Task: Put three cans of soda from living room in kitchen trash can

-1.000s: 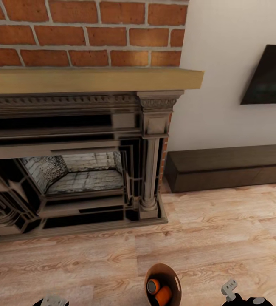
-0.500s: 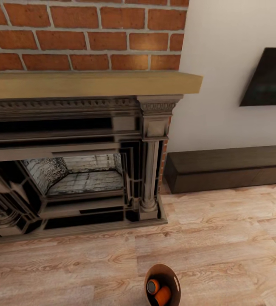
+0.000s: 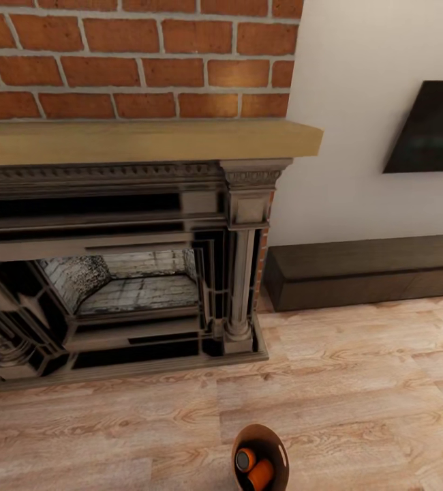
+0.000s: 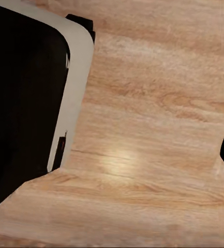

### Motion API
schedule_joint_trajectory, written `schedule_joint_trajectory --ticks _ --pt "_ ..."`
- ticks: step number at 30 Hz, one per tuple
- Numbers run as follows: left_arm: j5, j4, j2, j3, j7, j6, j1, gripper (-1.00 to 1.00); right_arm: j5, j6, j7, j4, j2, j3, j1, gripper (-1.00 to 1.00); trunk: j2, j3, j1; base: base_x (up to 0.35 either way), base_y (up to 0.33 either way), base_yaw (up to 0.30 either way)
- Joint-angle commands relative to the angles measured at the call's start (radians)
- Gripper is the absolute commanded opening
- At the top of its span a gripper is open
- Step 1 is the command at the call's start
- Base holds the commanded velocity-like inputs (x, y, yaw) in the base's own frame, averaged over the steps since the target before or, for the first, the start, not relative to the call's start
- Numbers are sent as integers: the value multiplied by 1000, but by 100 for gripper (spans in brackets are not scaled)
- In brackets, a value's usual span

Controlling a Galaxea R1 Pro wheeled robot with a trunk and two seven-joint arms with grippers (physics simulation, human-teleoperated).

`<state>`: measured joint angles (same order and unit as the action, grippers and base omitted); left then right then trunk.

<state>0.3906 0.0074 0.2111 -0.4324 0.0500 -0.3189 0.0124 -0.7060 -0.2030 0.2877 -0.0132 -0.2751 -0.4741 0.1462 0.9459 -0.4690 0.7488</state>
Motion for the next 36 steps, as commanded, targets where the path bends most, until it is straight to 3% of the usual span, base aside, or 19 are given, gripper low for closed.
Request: schedule_joint_trajectory --ticks 1,5,12,17,28,36 --pt "-5 0 0 -5 -2 -1 -7 100 2 -2 -4 0 0 -3 -9 100 -7 4 -4 0 0 0" --pt "-15 0 -1 -14 -5 -3 -21 100 13 -8 -13 16 0 -9 -37 100 -35 16 -19 0 0 0" --pt "-22 0 -1 -20 -7 -10 -32 100 74 -38 -18 45 2 -18 -85 100 -84 38 -46 0 0 0" --pt "-23 -1 -5 -21 -7 -23 -35 100 82 -42 -19 49 6 -19 -93 100 -119 54 -65 0 0 0" --pt "-23 -4 -16 -24 -7 -53 -34 100 96 -44 -58 35 20 -18 -97 100 -119 54 -65 0 0 0" --pt "-22 -4 -17 -24 -6 -55 -33 100 89 -44 -79 33 52 -11 -97 100 -119 54 -65 0 0 0"
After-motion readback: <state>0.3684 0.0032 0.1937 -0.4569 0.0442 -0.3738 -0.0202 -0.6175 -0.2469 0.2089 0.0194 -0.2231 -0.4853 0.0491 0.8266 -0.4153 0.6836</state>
